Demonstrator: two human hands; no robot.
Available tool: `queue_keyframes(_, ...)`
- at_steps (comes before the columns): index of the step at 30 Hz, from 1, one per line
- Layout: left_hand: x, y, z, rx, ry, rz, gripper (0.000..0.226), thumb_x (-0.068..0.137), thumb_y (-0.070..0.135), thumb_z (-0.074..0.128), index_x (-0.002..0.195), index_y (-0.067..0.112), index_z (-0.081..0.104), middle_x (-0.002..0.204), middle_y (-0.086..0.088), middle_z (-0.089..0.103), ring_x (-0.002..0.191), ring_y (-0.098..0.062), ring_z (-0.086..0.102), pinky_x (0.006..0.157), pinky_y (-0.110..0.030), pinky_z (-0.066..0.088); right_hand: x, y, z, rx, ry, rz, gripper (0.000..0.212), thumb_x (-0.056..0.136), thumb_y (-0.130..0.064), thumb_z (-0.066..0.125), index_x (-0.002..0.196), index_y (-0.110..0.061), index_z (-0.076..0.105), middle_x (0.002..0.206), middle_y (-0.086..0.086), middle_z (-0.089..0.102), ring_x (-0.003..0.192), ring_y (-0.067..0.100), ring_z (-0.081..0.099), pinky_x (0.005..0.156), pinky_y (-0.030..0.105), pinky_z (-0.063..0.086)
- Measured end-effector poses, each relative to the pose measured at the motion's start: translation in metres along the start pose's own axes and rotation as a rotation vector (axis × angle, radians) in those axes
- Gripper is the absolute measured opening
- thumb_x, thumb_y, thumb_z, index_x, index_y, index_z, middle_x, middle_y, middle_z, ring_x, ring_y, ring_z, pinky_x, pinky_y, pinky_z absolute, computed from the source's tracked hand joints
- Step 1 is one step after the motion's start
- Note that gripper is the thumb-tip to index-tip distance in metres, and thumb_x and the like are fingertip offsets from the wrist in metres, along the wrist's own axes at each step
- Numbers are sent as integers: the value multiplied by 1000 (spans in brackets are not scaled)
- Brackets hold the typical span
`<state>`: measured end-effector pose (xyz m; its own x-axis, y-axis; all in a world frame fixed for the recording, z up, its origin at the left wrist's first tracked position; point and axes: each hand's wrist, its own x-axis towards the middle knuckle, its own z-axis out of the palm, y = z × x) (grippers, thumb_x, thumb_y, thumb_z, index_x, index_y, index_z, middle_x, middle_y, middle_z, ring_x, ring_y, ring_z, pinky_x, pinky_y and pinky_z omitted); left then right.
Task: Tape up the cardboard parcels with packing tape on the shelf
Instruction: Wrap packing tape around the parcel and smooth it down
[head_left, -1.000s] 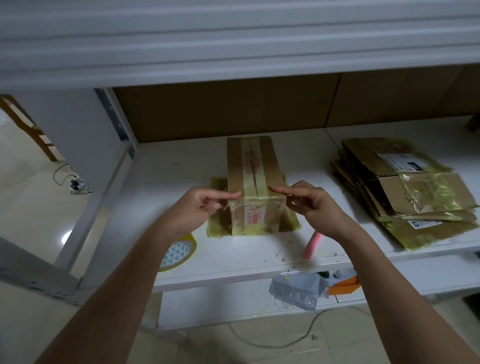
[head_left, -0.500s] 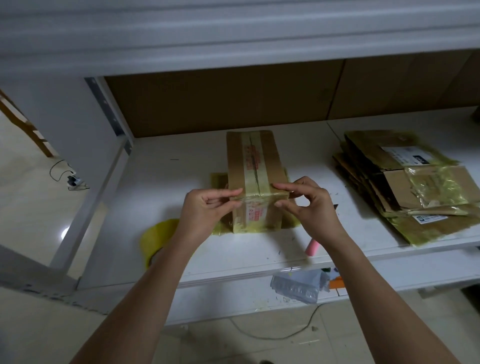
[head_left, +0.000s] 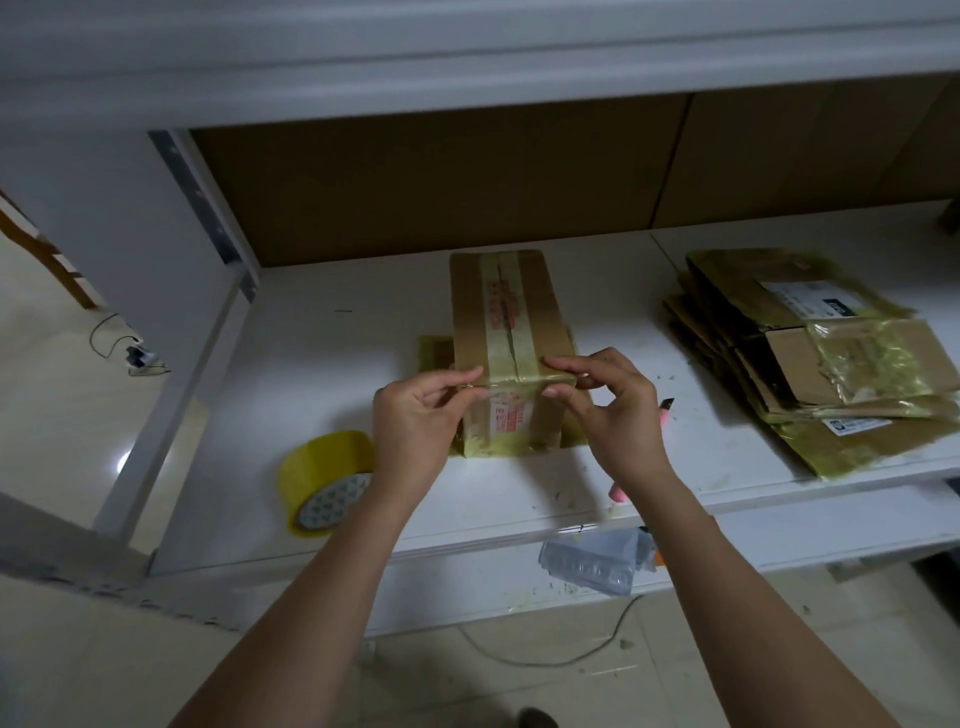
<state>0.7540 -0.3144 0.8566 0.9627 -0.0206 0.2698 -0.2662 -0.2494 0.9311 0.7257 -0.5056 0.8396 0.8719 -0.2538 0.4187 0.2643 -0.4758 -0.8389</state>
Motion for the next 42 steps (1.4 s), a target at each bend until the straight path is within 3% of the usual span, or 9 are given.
queue_keyframes(11,3,-4,-1,-73,-25,-70,22,83,3,74,92,24,75,79,17,74,82,-5,73,78,-18,56,2,4,5,-41,46,-63,18,85,-8,72,101,-14,76,92,3,68,84,1,60,76,9,44)
queue_keyframes(16,-2,-1,-3,-40,-21,3,19,76,10,80,94,13,76,85,6,75,78,-4,73,73,-14,55,-4,1,11,-97,27,-24,31,81,-47,72,95,-19,68,99,-2,59,89,4,61,80,15,50)
queue_keyframes(23,7,13,-9,-68,-52,-179,15,83,23,77,95,13,77,79,5,76,74,-8,73,68,-19,56,10,1,4,-150,-41,-58,6,85,-23,73,84,-21,67,92,1,62,83,13,62,72,19,48)
queue_keyframes(25,13,18,-19,-133,-3,-230,20,85,26,75,99,12,75,76,3,75,69,-11,72,64,-22,58,21,-2,-13,-106,-157,-59,23,83,-13,74,77,-31,62,91,-4,65,90,12,66,77,20,51)
queue_keyframes(29,39,21,-29,144,70,-78,45,83,36,76,124,23,63,103,8,65,83,6,63,74,-16,53,36,-12,-36,-173,-188,26,26,90,-6,66,91,-31,71,104,-16,65,105,3,61,89,23,52)
queue_keyframes(31,57,19,-31,313,20,-61,73,79,40,78,143,26,45,128,-2,49,108,-8,56,92,-26,49,32,-18,-37,-269,-88,48,22,92,-18,66,113,-25,68,113,-13,59,102,4,56,83,22,49)
queue_keyframes(34,76,10,-30,392,-119,-189,97,75,41,82,153,24,26,151,-10,35,137,-28,39,112,-41,37,14,-32,-30,-327,61,112,16,92,-34,64,93,-18,63,86,-5,66,67,8,63,63,29,53)
queue_keyframes(37,78,3,-29,307,-180,-244,98,73,42,83,152,24,29,151,-10,39,136,-29,43,110,-48,40,0,-47,-20,-56,-93,397,28,93,-37,62,93,-9,59,66,2,71,52,14,68,58,31,58)
queue_keyframes(42,69,8,-32,357,-143,-260,94,77,51,76,152,20,29,139,-10,50,124,-28,53,99,-37,46,-4,-37,-18,-46,28,405,48,92,-44,62,133,-28,43,131,-3,58,116,9,56,100,37,47)
